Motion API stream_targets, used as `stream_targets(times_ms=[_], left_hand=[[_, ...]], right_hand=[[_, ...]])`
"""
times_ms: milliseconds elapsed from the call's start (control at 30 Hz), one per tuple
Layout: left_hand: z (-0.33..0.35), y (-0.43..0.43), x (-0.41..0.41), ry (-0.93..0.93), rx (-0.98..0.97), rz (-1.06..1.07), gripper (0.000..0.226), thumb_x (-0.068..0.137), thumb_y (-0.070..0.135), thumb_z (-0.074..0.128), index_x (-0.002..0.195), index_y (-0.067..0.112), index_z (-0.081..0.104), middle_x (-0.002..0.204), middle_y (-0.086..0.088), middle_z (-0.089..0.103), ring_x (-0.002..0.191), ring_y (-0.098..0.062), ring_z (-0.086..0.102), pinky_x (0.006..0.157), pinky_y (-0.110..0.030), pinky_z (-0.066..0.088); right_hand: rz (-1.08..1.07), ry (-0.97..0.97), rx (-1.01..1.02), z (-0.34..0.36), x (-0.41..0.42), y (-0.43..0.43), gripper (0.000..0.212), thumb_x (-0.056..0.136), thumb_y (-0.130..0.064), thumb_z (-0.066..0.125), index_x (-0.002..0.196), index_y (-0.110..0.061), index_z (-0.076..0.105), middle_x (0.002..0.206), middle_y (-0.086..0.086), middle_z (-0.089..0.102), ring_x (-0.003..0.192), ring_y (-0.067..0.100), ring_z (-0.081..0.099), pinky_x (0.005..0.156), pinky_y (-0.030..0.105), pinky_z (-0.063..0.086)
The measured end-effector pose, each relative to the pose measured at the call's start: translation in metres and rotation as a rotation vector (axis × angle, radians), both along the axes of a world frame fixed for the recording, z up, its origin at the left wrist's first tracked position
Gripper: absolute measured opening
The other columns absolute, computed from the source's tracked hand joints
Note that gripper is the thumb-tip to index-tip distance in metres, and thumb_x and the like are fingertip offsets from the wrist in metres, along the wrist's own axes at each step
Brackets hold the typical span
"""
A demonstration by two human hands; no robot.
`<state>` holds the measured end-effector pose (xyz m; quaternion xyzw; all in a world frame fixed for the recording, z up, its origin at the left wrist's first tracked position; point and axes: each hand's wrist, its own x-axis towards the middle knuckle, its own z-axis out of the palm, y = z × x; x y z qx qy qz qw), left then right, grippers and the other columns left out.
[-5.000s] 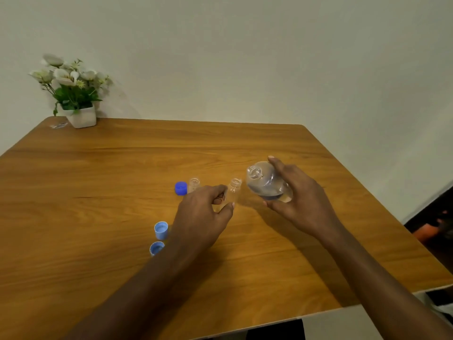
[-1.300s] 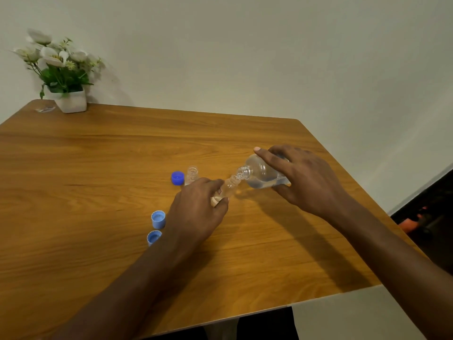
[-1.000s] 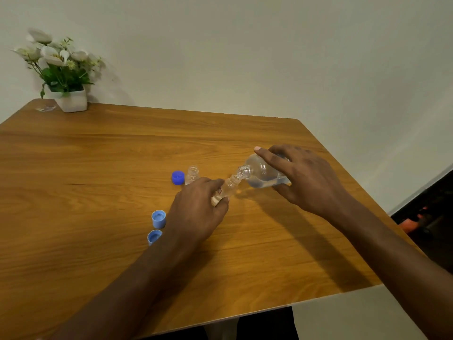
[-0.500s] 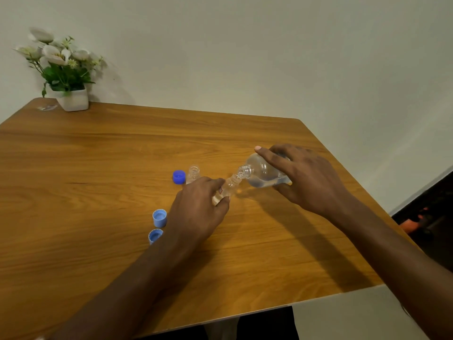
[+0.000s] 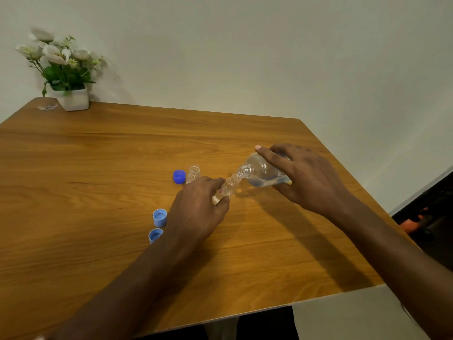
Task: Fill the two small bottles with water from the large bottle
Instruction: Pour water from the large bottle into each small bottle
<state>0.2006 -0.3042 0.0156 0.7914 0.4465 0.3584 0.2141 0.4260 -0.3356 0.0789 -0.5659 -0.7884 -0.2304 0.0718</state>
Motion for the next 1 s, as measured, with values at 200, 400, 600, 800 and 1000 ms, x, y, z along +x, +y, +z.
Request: stream_targets(times_ms=[200,400,600,800,1000], left_hand=[[0.0003,0.0,-0.0003,0.005,-0.008,-0.003,0.025,0.084,0.029,0.062,0.108,0.025,0.067,0.093,0.007,0.065,0.088,-0.013,0.06,0.076,-0.04,0.05],[-0.0002,0.0004,0.0002,0.003,0.008,0.001,0.022,0.083,0.027,0.062,0.104,0.024,0.068,0.089,0.005,0.065,0.086,-0.015,0.06,0.074,-0.039,0.05],[-0.0001,0.0,0.001,-0.003,0.011,0.002,0.022,0.083,0.025,0.063,0.104,0.024,0.068,0.087,0.004,0.065,0.084,-0.015,0.06,0.073,-0.04,0.05],[0.0006,0.0,0.0003,-0.008,0.008,0.002,0.024,0.083,0.025,0.064,0.106,0.023,0.068,0.088,0.004,0.065,0.086,-0.015,0.06,0.074,-0.039,0.05],[0.0002,0.0003,0.0003,-0.01,0.008,0.004,0.024,0.083,0.026,0.064,0.106,0.024,0.068,0.087,0.005,0.064,0.085,-0.014,0.06,0.073,-0.04,0.05]], right_hand=[[0.007,-0.004,0.007,0.0004,0.0003,-0.0002,0.085,0.073,-0.023,0.083,0.146,-0.023,0.04,0.126,0.011,0.06,0.107,0.031,0.062,0.077,0.039,0.052],[0.003,-0.007,0.002,-0.0006,0.0004,0.0001,0.085,0.073,-0.023,0.083,0.146,-0.023,0.039,0.126,0.01,0.06,0.107,0.031,0.061,0.076,0.04,0.052],[0.003,-0.009,0.006,-0.001,0.0013,0.0005,0.086,0.072,-0.021,0.083,0.146,-0.023,0.039,0.126,0.01,0.061,0.107,0.031,0.061,0.076,0.039,0.052],[0.004,-0.007,0.003,-0.0013,0.001,0.001,0.085,0.073,-0.022,0.083,0.146,-0.024,0.039,0.126,0.011,0.061,0.107,0.031,0.061,0.076,0.039,0.052],[0.004,-0.004,-0.001,-0.0008,0.0011,0.0015,0.085,0.073,-0.022,0.082,0.146,-0.024,0.039,0.127,0.01,0.06,0.108,0.031,0.061,0.078,0.04,0.052]])
